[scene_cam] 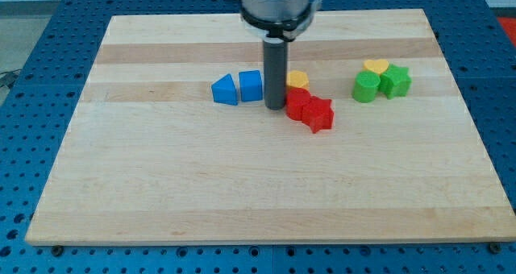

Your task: Separate the red circle from the yellow hexagon

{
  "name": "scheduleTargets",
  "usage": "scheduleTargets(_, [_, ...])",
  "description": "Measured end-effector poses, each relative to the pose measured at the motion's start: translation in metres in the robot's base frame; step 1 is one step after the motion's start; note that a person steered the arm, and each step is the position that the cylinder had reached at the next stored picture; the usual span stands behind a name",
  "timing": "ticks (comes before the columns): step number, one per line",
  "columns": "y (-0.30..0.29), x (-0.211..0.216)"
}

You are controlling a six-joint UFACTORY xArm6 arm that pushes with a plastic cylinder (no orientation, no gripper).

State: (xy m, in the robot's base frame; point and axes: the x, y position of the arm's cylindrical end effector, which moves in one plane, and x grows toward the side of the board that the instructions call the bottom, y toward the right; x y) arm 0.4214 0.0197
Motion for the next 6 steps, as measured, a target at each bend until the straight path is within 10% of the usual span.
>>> scheduleTargets(6, [-0.027,0.038])
